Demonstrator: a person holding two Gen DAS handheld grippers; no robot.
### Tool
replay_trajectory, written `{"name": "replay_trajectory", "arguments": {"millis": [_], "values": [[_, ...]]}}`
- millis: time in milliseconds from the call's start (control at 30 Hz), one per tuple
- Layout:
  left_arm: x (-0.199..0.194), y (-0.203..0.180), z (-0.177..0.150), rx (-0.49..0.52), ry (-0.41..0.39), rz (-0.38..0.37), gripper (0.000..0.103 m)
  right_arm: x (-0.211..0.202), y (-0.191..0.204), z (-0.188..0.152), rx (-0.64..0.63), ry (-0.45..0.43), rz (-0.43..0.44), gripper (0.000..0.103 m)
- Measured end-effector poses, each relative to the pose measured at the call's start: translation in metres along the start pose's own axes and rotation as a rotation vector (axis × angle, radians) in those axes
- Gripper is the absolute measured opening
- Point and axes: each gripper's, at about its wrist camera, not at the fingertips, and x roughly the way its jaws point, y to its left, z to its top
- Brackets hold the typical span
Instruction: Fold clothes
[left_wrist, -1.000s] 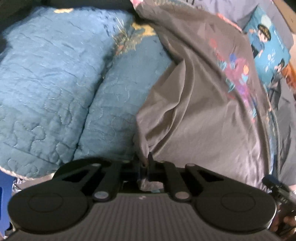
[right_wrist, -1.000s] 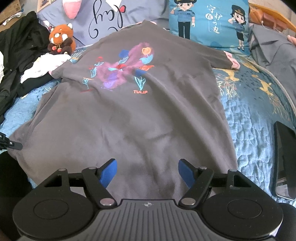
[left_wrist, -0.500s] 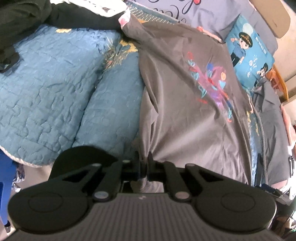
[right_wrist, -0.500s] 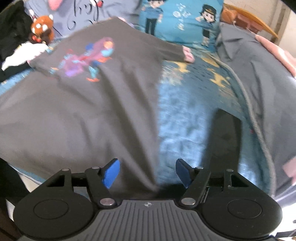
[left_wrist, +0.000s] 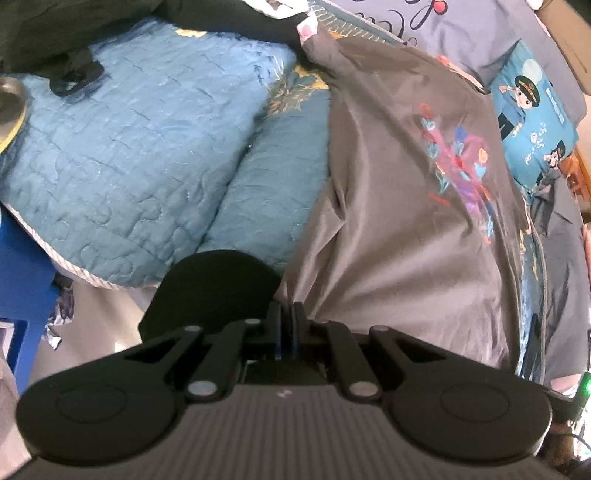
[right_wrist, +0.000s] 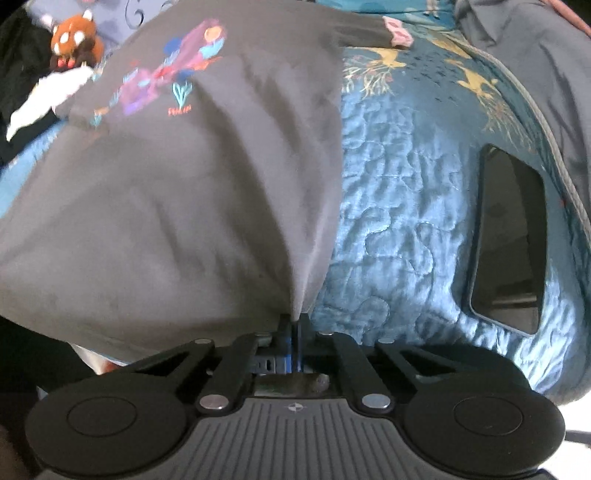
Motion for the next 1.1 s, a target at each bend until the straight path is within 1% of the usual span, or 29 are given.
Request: {"name": "replay_trajectory", "arguments": {"millis": [100, 200, 267, 400, 467, 600, 633, 700, 767, 800, 833, 867, 900, 933, 967, 1033, 1067, 1100], "values": [[-0.008, -0.006, 0.004, 0.037, -0.023, 0.013, 0.006, -0.022, 0.003, -0.004, -0.009, -0.038, -0.002, 0.003], [-0.016, -0.010, 0.009, 0.050, -0.052, 0.034, 0.005, -0.040, 0.000, -0.001, -0.004, -0.072, -0.013, 0.003], [-0.019, -0.010, 0.011, 0.042, -0.052, 0.036, 0.005, -0.053, 0.000, -0.001, -0.012, -0.091, -0.023, 0.002], [-0.021, -0.010, 0.009, 0.043, -0.048, 0.024, 0.005, -0.072, 0.000, 0.000, -0.032, -0.118, -0.007, 0.002], [-0.020, -0.010, 0.009, 0.048, -0.049, 0.014, 0.005, -0.071, -0.003, 0.001, -0.035, -0.112, -0.046, 0.002], [-0.008, -0.018, 0.014, 0.071, -0.046, 0.046, 0.007, -0.050, -0.009, -0.006, -0.064, -0.052, -0.239, 0.000], [-0.005, -0.020, 0.016, 0.078, -0.046, 0.052, 0.007, -0.047, -0.010, -0.008, -0.061, -0.041, -0.257, 0.000], [0.000, -0.025, 0.020, 0.090, -0.047, 0.061, 0.007, -0.045, -0.015, -0.012, -0.028, -0.039, -0.235, 0.000], [0.003, -0.030, 0.024, 0.100, -0.051, 0.053, 0.007, -0.048, -0.017, -0.012, 0.000, -0.054, -0.222, 0.001], [0.004, -0.033, 0.027, 0.108, -0.054, 0.057, 0.009, -0.049, -0.017, -0.012, 0.006, -0.063, -0.221, 0.002], [0.005, -0.036, 0.029, 0.120, -0.061, 0.071, 0.019, -0.050, -0.017, -0.011, 0.015, -0.071, -0.215, 0.006], [0.006, -0.040, 0.032, 0.132, -0.068, 0.086, 0.026, -0.052, -0.018, -0.010, 0.026, -0.082, -0.202, 0.008], [0.007, -0.043, 0.034, 0.145, -0.075, 0.099, 0.036, -0.053, -0.017, -0.009, 0.036, -0.096, -0.189, 0.009], [0.007, -0.046, 0.036, 0.159, -0.082, 0.109, 0.041, -0.054, -0.017, -0.007, 0.045, -0.109, -0.174, 0.014], [0.008, -0.049, 0.038, 0.173, -0.089, 0.118, 0.044, -0.055, -0.017, -0.006, 0.055, -0.121, -0.161, 0.026], [0.009, -0.053, 0.042, 0.187, -0.100, 0.131, 0.059, -0.057, -0.015, -0.002, 0.071, -0.149, -0.143, 0.043], [0.011, -0.055, 0.045, 0.188, -0.102, 0.130, 0.062, -0.057, -0.013, -0.001, 0.074, -0.164, -0.135, 0.045], [0.012, -0.056, 0.048, 0.189, -0.103, 0.128, 0.068, -0.058, -0.011, 0.001, 0.078, -0.175, -0.124, 0.046]]}}
